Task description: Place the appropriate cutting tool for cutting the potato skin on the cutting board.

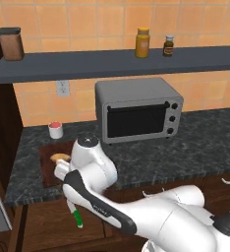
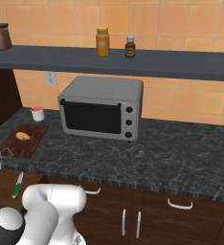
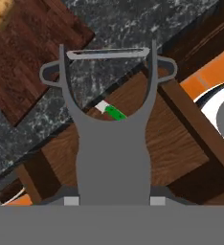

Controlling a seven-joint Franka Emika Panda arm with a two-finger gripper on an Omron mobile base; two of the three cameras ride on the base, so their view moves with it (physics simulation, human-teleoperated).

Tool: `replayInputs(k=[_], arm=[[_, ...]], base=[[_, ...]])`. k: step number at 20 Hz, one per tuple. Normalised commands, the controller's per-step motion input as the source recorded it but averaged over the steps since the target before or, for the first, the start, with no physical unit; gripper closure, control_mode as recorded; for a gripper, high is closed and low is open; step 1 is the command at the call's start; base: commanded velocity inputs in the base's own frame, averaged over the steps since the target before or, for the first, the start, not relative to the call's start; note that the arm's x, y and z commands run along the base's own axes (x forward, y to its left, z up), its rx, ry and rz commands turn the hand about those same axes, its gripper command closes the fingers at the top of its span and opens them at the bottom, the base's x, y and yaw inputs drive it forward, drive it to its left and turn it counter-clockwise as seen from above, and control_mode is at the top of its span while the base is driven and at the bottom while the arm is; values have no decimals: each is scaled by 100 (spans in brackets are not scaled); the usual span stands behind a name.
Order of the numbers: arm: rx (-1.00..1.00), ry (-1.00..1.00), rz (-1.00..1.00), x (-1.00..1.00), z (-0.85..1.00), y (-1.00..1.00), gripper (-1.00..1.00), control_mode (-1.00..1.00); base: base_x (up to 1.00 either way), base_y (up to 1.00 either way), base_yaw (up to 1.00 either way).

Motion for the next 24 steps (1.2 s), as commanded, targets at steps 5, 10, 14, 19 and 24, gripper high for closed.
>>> replayInputs(k=[5, 10, 14, 19, 24], arm=[[0, 0, 0, 95, 0, 1, 100, -100], [-1, 2, 0, 64, -10, 23, 100, -100], [0, 6, 0, 48, -25, 10, 100, -100], [-2, 10, 0, 32, -37, 25, 100, -100], [-4, 4, 0, 24, -41, 37, 100, -100]], base=[[0, 0, 0], [0, 0, 0], [0, 0, 0], [0, 0, 0], [0, 0, 0]])
